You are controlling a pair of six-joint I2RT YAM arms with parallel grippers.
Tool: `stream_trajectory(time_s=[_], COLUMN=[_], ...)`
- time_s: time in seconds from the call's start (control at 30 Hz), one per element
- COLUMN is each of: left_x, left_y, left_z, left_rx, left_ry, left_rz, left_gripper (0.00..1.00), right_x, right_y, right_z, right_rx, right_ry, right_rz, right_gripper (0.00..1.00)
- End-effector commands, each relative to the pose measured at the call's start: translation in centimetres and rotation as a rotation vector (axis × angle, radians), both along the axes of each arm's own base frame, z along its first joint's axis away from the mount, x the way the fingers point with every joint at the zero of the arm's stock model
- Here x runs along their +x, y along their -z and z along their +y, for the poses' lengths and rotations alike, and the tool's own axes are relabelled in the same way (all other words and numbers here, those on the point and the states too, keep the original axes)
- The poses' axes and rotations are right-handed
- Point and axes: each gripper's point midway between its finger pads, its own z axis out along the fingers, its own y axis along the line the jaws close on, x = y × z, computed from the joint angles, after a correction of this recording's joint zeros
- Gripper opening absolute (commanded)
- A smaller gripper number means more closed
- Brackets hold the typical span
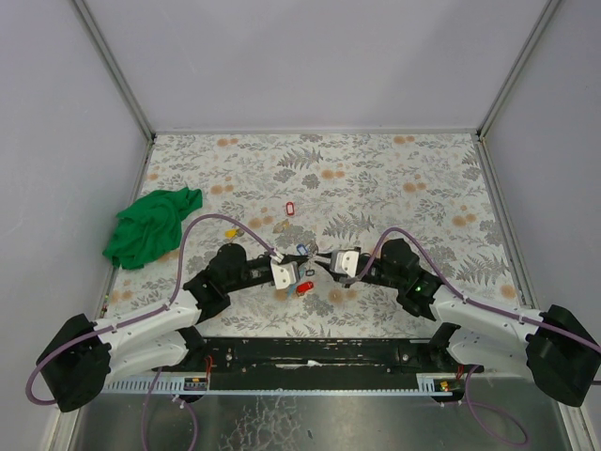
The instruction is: Put the keys on the keyring
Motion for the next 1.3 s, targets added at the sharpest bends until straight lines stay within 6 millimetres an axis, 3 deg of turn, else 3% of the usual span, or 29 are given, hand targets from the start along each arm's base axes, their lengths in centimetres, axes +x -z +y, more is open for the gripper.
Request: stream_trajectory(time_s=[0.0, 0.5, 0.8, 1.1, 1.27], left_x=[-0.7, -1.3, -1.4, -1.8, -1.8], left_y=[-0.7, -0.7, -0.1, -0.1, -0.3], left_z=[-0.3, -0.6, -0.8, -0.8, -0.7], left_rx=[-0.015, -0.015, 0.008, 0.004, -0.004], left_ry=[0.043, 0.077, 0.091, 0.106, 0.106], left_rz=[-0.031, -0.021, -0.008, -0.006, -0.014], left_gripper=[0.00, 0.00, 0.00, 0.00, 0.00], right_x=[-0.1, 0.3, -0.3, -0.8, -1.0], right_y=[-2.4, -2.5, -2.8, -3.9, -5.7], right_z=[0.7, 1.7, 1.5, 0.7, 0.8], right_rx=[0.041, 0.032, 0.012, 0.013, 0.017], right_ry=[-0.048, -0.074, -0.126, -0.321, -0.440], right_rz=[-0.063, -0.076, -0.034, 0.270, 0.488], right_gripper=[0.26, 0.23, 0.04, 0.00, 0.05])
